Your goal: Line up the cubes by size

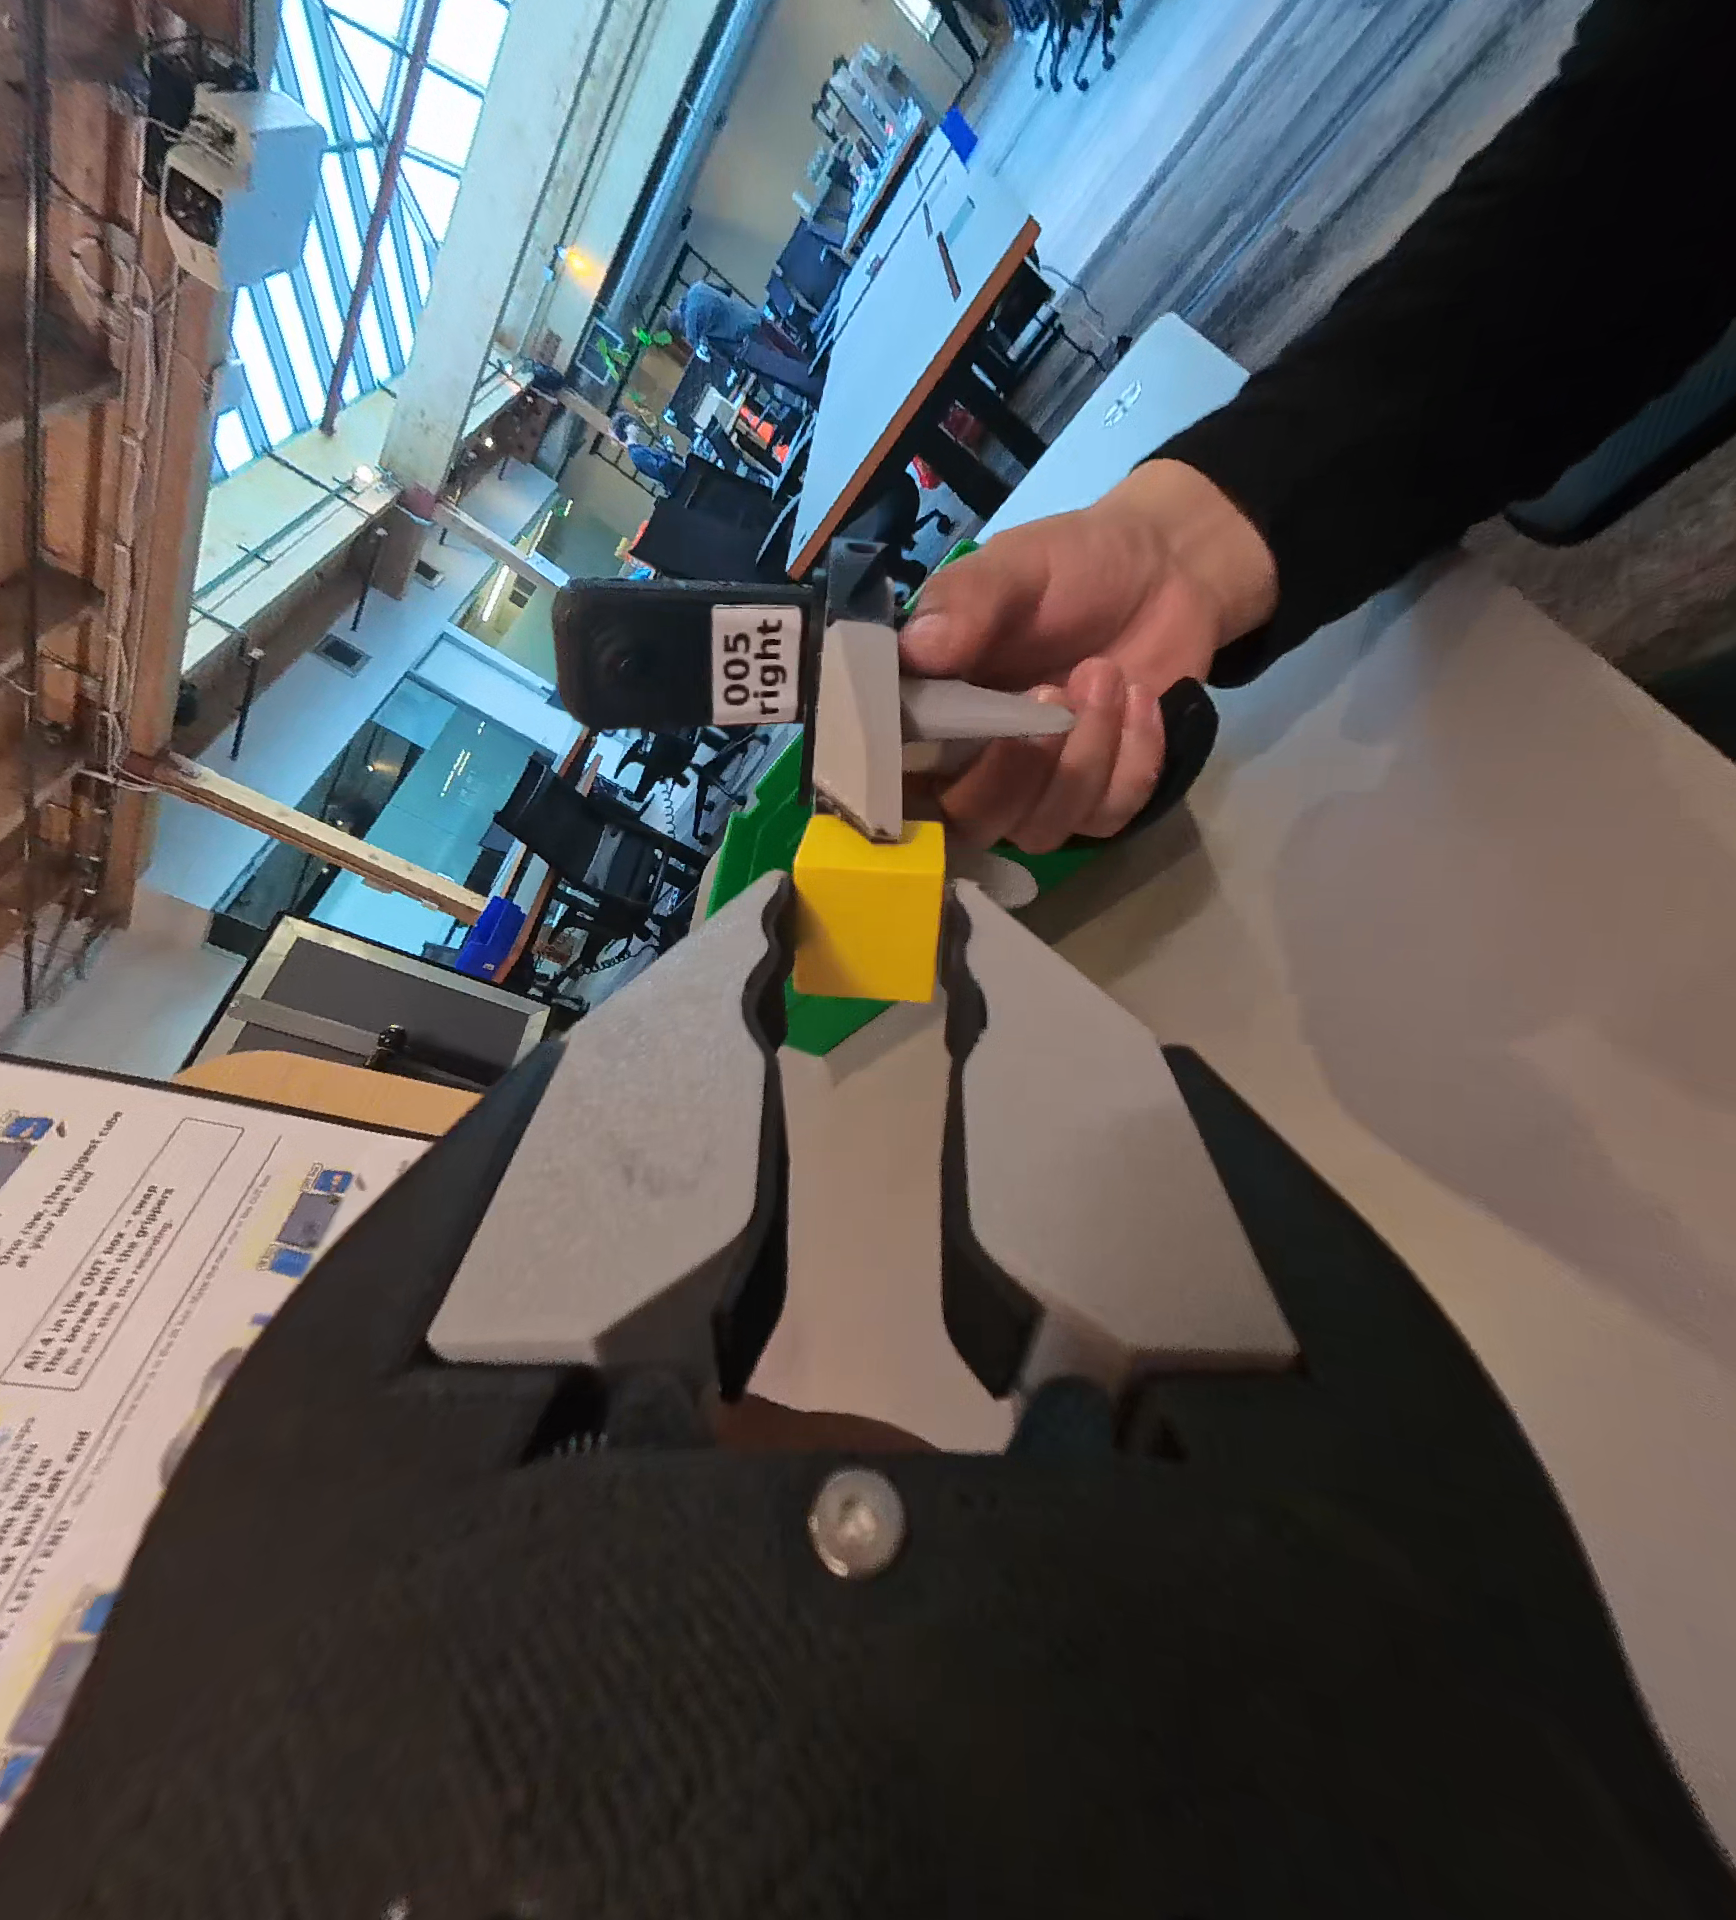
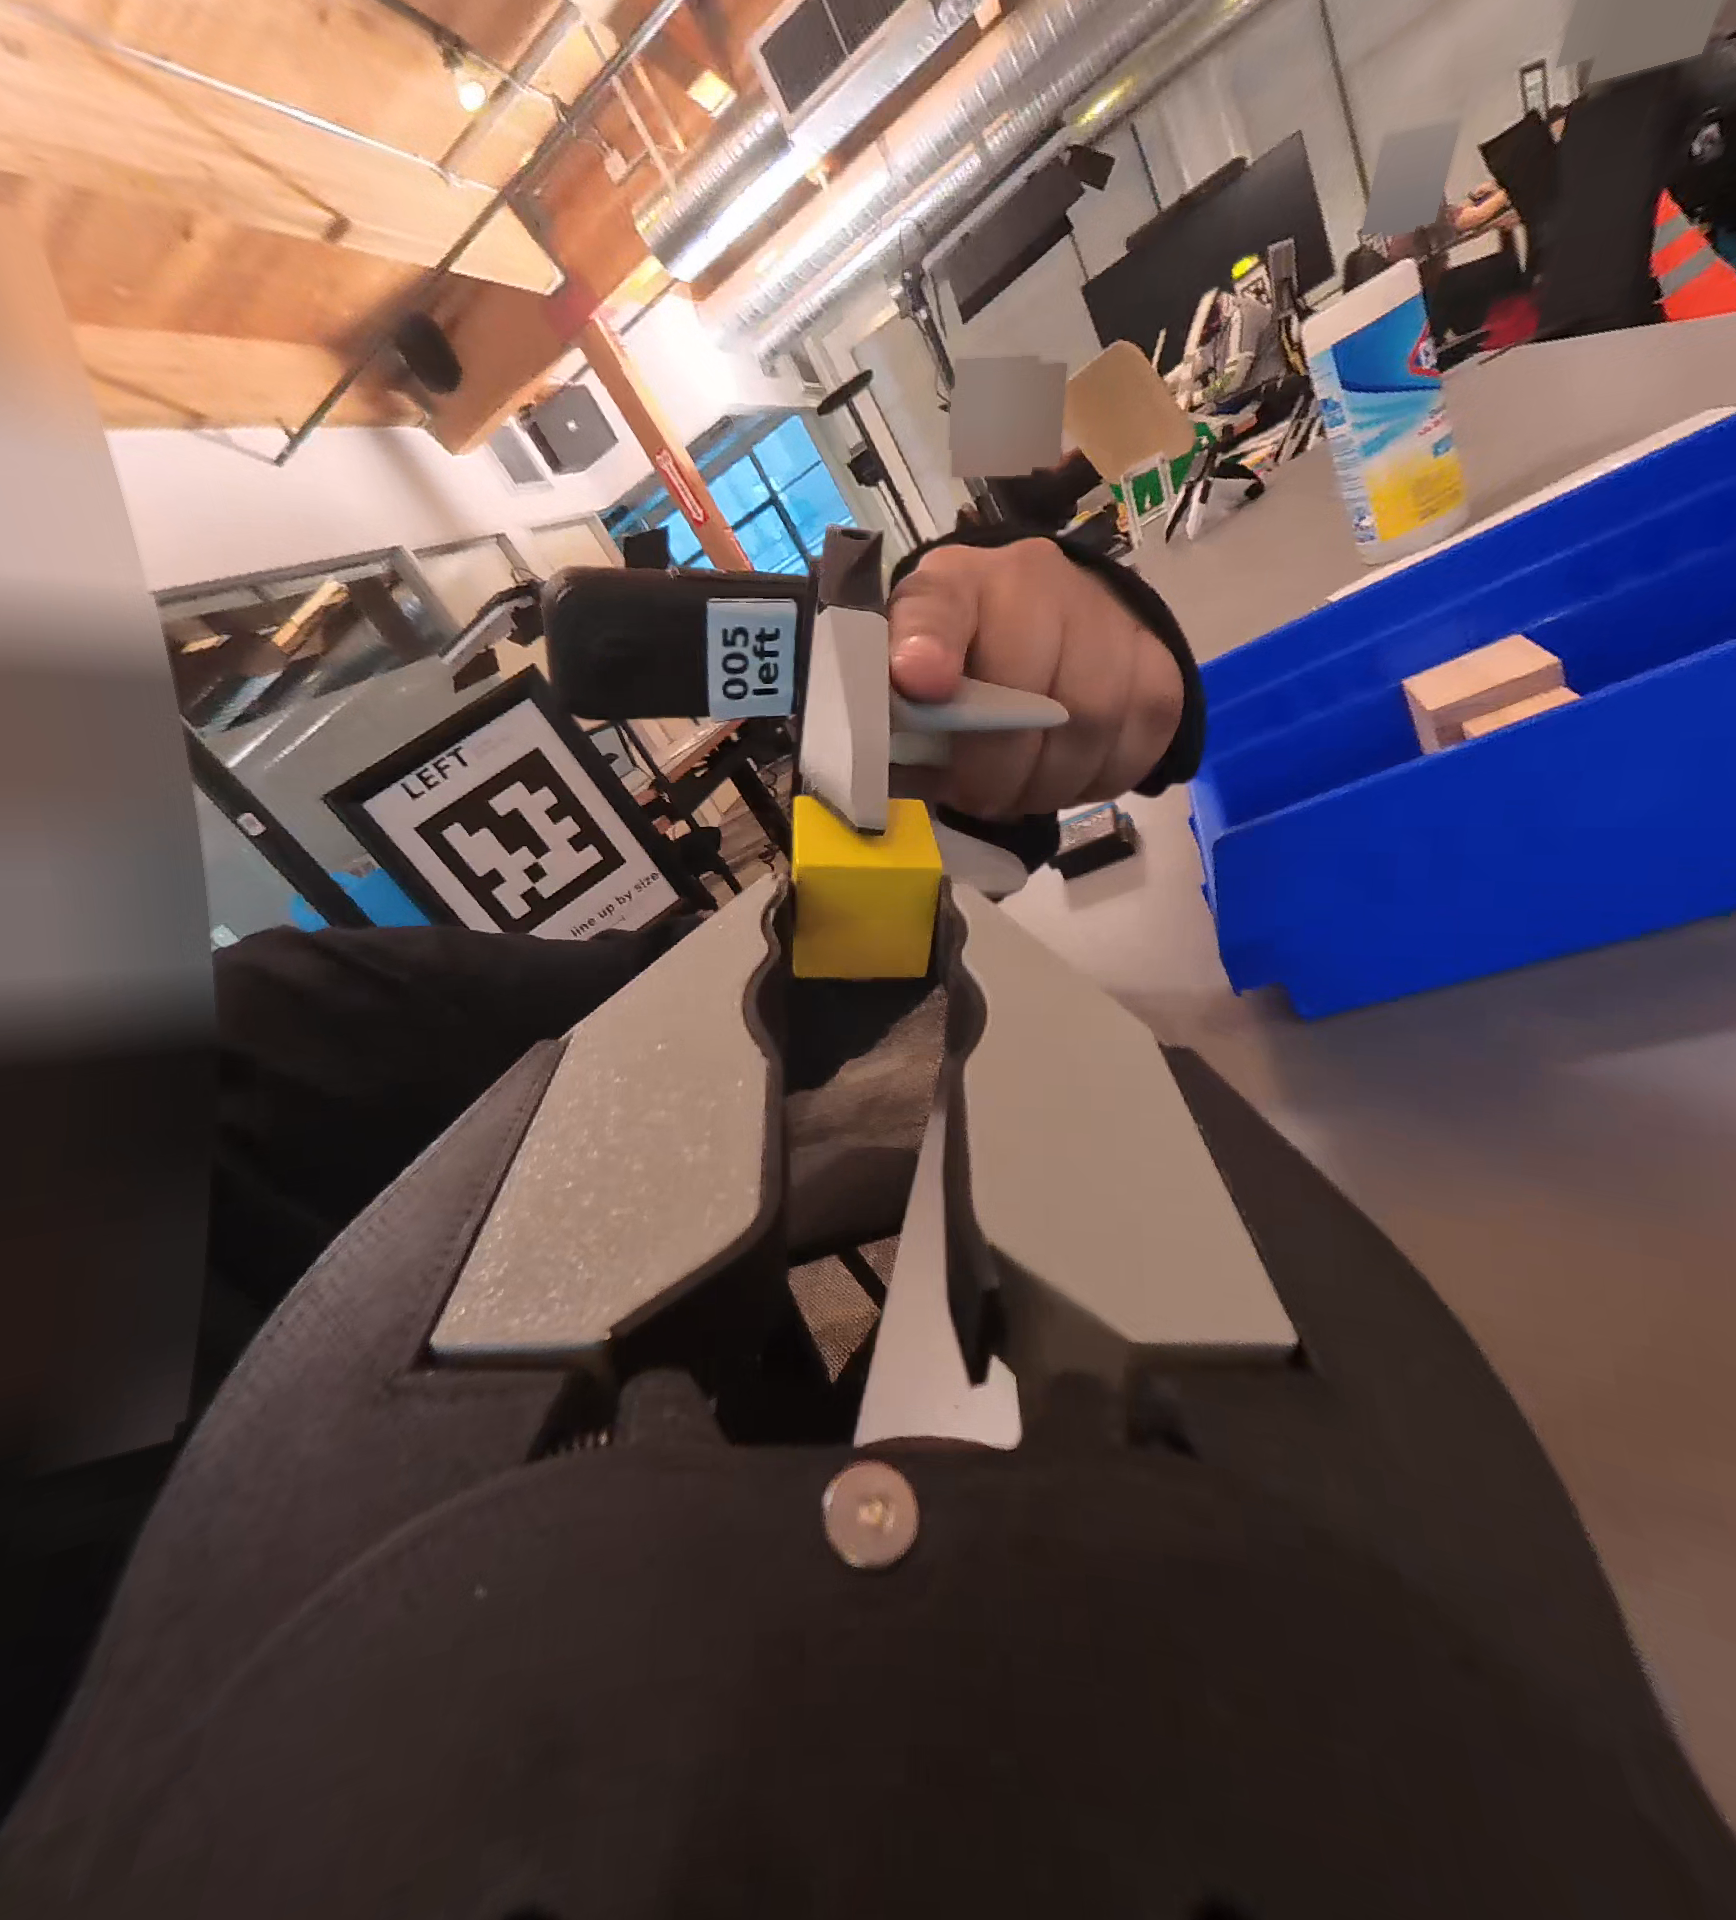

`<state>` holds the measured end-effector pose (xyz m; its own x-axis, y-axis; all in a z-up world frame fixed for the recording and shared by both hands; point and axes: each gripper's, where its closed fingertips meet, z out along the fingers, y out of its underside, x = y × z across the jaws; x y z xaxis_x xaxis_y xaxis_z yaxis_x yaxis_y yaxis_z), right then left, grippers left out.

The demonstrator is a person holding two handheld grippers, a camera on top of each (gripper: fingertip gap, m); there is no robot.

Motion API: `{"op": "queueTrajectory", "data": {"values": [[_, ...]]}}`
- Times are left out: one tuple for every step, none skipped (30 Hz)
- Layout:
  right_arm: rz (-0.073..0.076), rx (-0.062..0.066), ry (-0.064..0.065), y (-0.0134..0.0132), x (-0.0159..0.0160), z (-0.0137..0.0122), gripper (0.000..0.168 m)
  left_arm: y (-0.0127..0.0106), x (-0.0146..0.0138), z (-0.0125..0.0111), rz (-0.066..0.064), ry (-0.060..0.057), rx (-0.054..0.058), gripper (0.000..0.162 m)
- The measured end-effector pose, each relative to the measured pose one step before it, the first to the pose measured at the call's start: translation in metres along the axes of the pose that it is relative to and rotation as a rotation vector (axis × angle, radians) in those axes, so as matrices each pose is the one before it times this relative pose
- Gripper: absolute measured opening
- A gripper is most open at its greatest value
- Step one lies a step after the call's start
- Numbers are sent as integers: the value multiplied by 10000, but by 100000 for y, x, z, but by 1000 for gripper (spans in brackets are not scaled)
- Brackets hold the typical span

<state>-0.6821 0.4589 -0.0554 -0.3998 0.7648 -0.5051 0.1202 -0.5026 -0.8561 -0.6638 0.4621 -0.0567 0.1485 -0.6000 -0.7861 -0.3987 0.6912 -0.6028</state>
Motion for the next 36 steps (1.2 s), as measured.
{"op": "queueTrajectory", "data": {"values": [[-35,-64,154,138,270,-76,24,311,92,59,-92,16,-67,25],[-106,-69,315,148,435,-104,24,511,140,89,-23,21,-225,25],[-152,-118,370,207,436,-125,24,640,198,93,-28,50,-341,26],[-185,-147,340,199,331,-179,24,717,176,-40,14,90,-418,26],[-161,-66,228,30,106,-371,24,880,57,-304,89,113,-501,26],[-95,74,116,-259,-106,-643,24,1052,-113,-591,39,153,-540,27],[-92,112,132,-420,-103,-920,24,1096,-291,-882,-148,172,-450,30],[-180,69,298,-450,127,-1164,24,1234,-309,-1148,-313,282,-389,30],[-314,-11,480,-399,427,-1339,24,1585,-383,-1261,-367,313,-489,30],[-413,-96,590,-314,655,-1429,24,2146,-727,-1170,-351,119,-721,30],[-379,-150,497,-206,651,-1441,24,2766,-710,-929,-305,127,-990,35],[-230,-186,443,-117,725,-1412,24,3142,-507,-560,-323,242,-1135,44],[-186,-242,550,9,985,-1357,24,3163,-457,-157,-314,238,-1133,49],[-213,-277,553,119,1082,-1267,24,2895,-438,234,-273,200,-997,53],[-188,-301,445,219,1014,-1162,24,2537,-206,578,-212,278,-834,55],[-165,-308,457,289,1101,-1089,24,2306,-218,852,-142,238,-785,57],[-91,-236,462,263,1144,-1005,24,2094,-273,1007,-114,173,-771,59],[-5,-187,332,240,982,-918,24,1748,-72,1100,-77,275,-679,61],[29,-75,221,105,784,-844,24,1258,39,1081,3,301,-489,59],[89,17,162,8,635,-790,24,743,-2,976,113,197,-276,54],[116,31,86,3,466,-715,24,370,-26,880,194,110,-145,48],[93,46,37,-2,328,-633,24,185,-144,786,180,43,-126,45],[57,11,66,66,338,-547,24,108,-209,715,79,43,-166,49],[11,-57,132,171,417,-453,24,75,-94,650,-32,119,-172,50],[-9,-124,114,292,422,-333,24,193,102,653,13,183,-230,51],[14,-165,48,351,343,-250,24,276,218,601,49,205,-250,50],[49,-121,51,293,370,-187,24,29,14,262,-63,122,-73,52],[74,-125,-27,288,280,-123,24,-75,-44,-36,-175,148,11,53],[71,-145,-43,291,244,-51,25,81,-2,9,-19,76,-79,53],[26,-222,-2,399,293,27,24,118,23,-61,153,29,-72,53],[-28,-357,31,558,367,98,24,56,126,-91,89,77,-70,52],[-83,-443,41,653,419,168,24,-38,219,-158,3,153,-18,52],[-98,-520,75,714,561,224,24,-215,125,-326,-46,64,129,51],[-85,-566,200,760,833,286,24,-469,-175,-530,-19,-178,352,51],[-57,-597,283,770,990,364,24,-658,-448,-732,-23,-375,488,49],[-82,-636,260,789,901,465,24,-773,-482,-883,-97,-402,558,47]]}}
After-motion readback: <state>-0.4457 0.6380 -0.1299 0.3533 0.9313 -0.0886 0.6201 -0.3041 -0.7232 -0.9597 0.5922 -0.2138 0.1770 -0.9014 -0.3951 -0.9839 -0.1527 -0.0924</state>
